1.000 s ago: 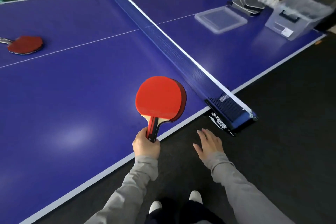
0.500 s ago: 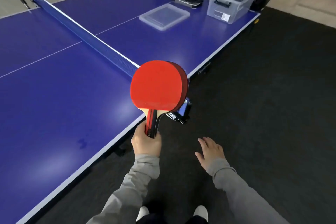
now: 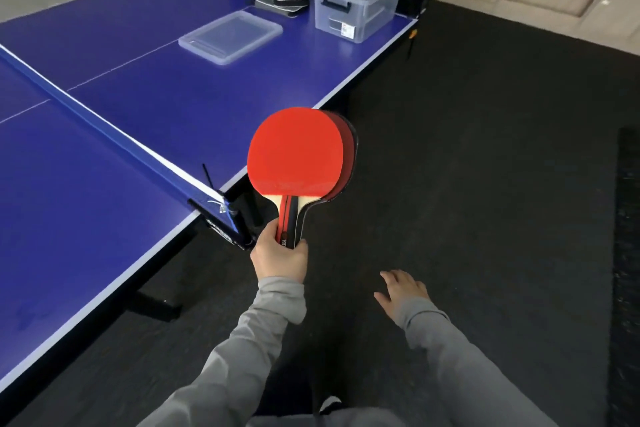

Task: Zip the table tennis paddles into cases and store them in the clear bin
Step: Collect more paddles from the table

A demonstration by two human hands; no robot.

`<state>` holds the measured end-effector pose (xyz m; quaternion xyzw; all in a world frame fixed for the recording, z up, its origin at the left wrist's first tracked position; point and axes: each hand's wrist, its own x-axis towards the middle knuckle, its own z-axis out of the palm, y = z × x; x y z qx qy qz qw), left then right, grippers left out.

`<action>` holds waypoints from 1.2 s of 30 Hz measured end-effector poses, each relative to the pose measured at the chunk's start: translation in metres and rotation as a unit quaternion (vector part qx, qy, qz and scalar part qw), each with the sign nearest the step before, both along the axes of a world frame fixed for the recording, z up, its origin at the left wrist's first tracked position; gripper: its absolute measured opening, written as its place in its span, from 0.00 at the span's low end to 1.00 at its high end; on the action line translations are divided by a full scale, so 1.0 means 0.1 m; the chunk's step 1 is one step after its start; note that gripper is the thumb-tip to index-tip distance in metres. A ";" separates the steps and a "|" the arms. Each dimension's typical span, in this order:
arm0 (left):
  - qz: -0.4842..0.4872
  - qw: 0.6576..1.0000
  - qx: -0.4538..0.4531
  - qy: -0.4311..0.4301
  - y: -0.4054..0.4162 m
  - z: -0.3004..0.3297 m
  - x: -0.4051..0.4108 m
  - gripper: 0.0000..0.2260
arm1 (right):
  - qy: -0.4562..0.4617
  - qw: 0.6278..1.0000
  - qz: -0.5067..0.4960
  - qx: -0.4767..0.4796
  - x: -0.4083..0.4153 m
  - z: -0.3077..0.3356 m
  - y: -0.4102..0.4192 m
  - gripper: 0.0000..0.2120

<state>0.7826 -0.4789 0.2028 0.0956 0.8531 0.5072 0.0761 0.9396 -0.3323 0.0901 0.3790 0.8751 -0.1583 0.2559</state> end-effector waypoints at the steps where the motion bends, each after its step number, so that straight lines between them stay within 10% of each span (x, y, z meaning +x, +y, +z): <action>1: -0.005 1.000 -0.005 -0.007 0.11 -0.03 0.01 0.11 | -0.008 1.000 -0.008 -0.009 0.03 -0.01 0.10 0.26; 20: 0.049 0.989 -0.064 -0.125 1.91 -0.65 -1.28 0.10 | -0.079 0.994 0.071 -0.033 -1.49 -0.09 2.13 0.24; 36: 0.401 0.901 -0.088 -0.143 2.18 -0.84 -2.50 0.05 | 0.022 0.918 0.395 -0.027 -3.94 -0.07 2.90 0.24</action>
